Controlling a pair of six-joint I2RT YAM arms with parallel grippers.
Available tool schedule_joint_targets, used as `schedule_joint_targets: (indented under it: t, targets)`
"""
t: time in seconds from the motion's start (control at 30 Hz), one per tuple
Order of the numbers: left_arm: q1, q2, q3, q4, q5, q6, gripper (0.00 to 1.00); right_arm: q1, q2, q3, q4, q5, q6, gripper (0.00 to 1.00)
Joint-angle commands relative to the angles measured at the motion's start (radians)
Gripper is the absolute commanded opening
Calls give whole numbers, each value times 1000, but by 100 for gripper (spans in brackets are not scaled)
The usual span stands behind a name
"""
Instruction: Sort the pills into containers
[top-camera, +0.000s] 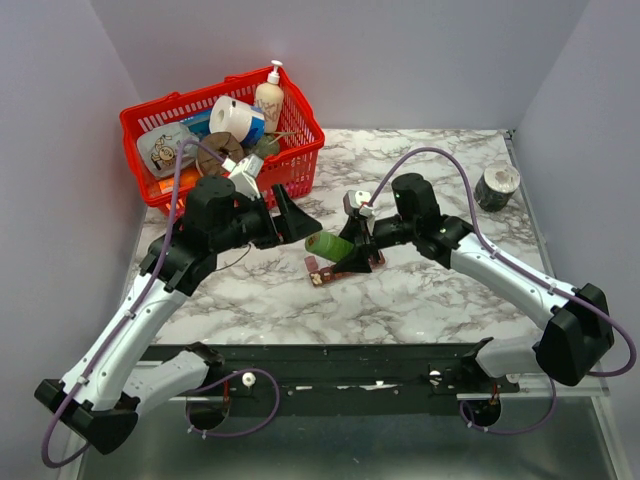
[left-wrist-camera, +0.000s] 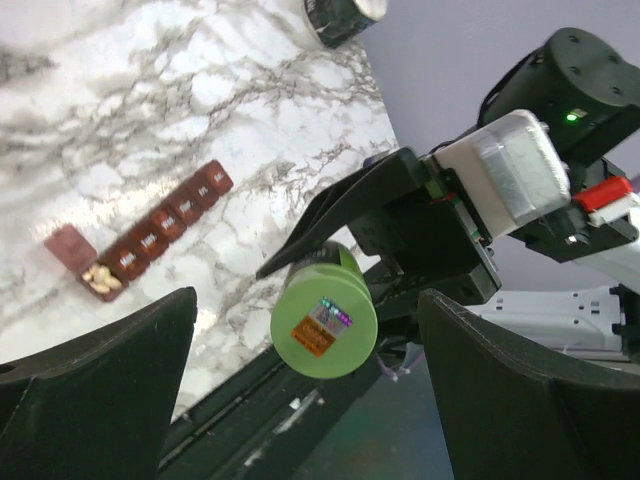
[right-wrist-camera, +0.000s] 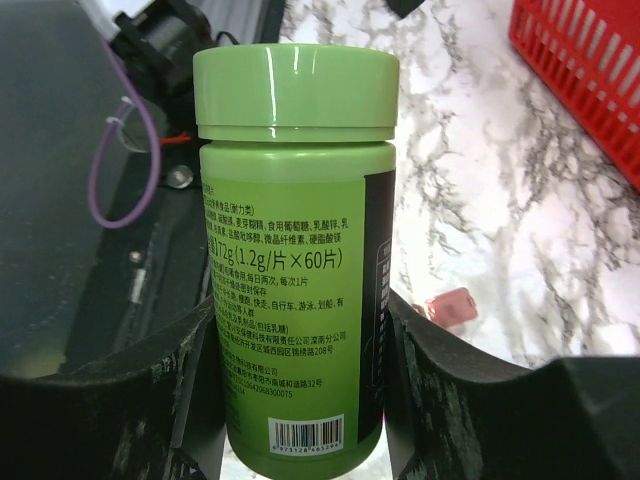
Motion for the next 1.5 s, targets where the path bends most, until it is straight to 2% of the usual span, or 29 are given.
schedule_joint_targets:
  t: [0.0, 0.13, 0.23, 0.63, 0.7, 0.87, 1.03, 1.07, 1.13, 1.2, 1.23, 1.27, 1.3, 1.4, 1.47]
  targets:
    - [-75, 53, 8, -35, -98, -132, 99, 7, -19, 35, -29, 67, -71, 1]
    - [-128, 98, 17, 6, -92, -127, 99, 6, -21, 32, -31, 69, -74, 0]
    - [-141, 136, 32, -33, -96, -123, 99, 6, -22, 32, -31, 64, -74, 1]
    - [-143, 135, 69, -96, -144, -81, 97, 6, -18, 32, -31, 59, -71, 1]
    - [-140, 128, 66, -87, -132, -78, 94, 6, -16, 32, -31, 58, -71, 1]
    - [-135, 142, 52, -80, -72, -84, 72, 6, -16, 32, -31, 58, -70, 1]
    - [-132, 145, 43, -43, -27, -67, 58, 6, -18, 30, -31, 58, -70, 1]
    - [-125, 142, 41, -37, -6, -38, 53, 6, -15, 33, -29, 56, -70, 1]
    - [-112, 127, 17, 35, 60, 27, 48, 6, -13, 33, -37, 46, -74, 0]
    - [-73, 110, -24, 128, 257, 99, 48, 6, -11, 36, -43, 6, -76, 1]
    - [-54, 108, -50, 234, 308, 100, 46, 6, -11, 36, -44, -10, -76, 0]
    - [-39, 127, -49, 239, 419, 120, 43, 6, -11, 35, -43, -28, -73, 1]
    - [-29, 151, -29, 220, 524, 243, 43, 6, -8, 35, -40, -60, -66, 0]
    - [-25, 179, -66, 311, 647, 230, 41, 6, -1, 33, -23, -112, -36, 1]
    - [-23, 181, -48, 316, 689, 339, 37, 6, 8, 29, -9, -129, -4, 1]
